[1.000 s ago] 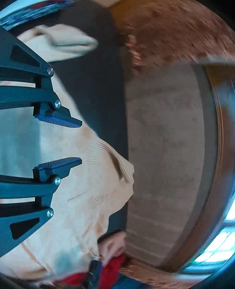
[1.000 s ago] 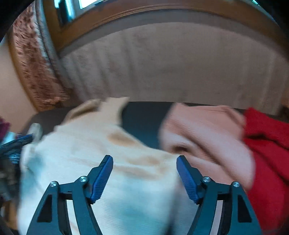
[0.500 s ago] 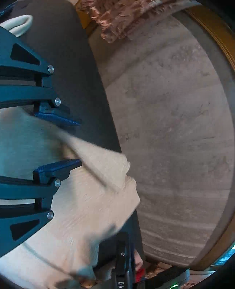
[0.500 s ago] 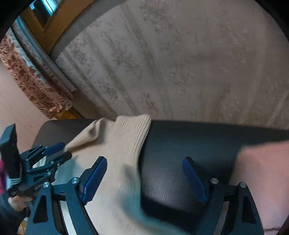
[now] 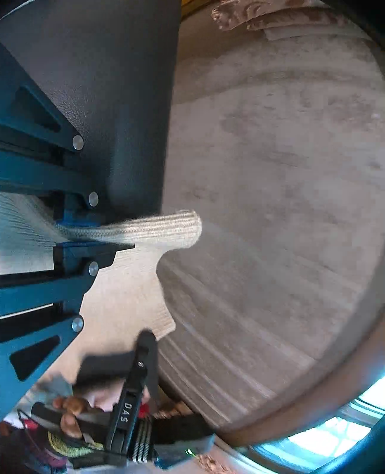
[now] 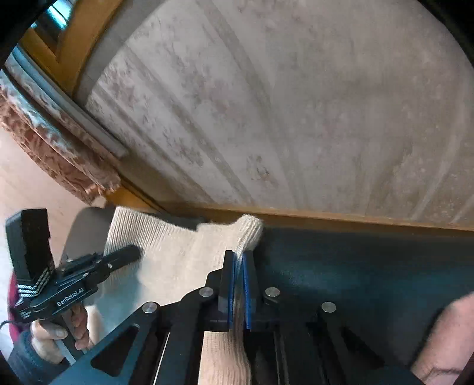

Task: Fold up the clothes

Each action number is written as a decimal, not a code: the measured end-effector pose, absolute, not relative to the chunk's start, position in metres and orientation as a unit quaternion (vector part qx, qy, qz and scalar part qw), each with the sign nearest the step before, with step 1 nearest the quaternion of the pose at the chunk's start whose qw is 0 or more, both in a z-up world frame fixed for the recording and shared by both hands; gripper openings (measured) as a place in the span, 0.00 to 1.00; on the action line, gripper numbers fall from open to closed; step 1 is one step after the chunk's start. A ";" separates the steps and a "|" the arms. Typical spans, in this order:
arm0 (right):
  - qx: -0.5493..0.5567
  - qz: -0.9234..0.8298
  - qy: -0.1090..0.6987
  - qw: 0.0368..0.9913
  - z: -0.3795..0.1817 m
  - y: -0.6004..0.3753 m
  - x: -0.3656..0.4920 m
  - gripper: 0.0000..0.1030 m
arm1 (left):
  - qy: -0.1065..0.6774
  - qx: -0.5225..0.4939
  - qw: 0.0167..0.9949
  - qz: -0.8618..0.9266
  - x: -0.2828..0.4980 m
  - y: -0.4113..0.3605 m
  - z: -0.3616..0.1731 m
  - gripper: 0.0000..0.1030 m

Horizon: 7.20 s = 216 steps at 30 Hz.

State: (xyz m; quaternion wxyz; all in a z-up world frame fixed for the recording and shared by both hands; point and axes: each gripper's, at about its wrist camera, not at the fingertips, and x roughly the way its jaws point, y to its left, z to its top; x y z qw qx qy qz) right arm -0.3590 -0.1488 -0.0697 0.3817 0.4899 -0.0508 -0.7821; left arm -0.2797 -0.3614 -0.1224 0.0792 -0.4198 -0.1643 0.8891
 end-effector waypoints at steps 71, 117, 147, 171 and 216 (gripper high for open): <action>0.506 -0.732 -0.079 0.449 -0.084 -0.075 -0.110 0.07 | -0.403 -0.447 0.078 0.795 -0.037 -0.377 -0.162 0.00; 0.517 -0.723 -0.226 0.399 -0.073 -0.044 -0.230 1.00 | -0.180 -0.398 0.117 0.892 -0.072 -0.267 -0.129 0.24; 0.406 -0.820 0.009 0.403 -0.093 -0.123 -0.118 1.00 | -0.372 -0.352 0.053 0.857 -0.063 -0.391 -0.111 0.36; 0.393 -0.831 0.029 0.392 -0.098 -0.122 -0.110 1.00 | -0.312 -0.400 -0.087 0.858 -0.113 -0.376 -0.127 0.29; 0.390 -0.832 0.031 0.394 -0.094 -0.123 -0.108 1.00 | -0.382 -0.317 -0.294 0.817 -0.058 -0.529 -0.051 0.09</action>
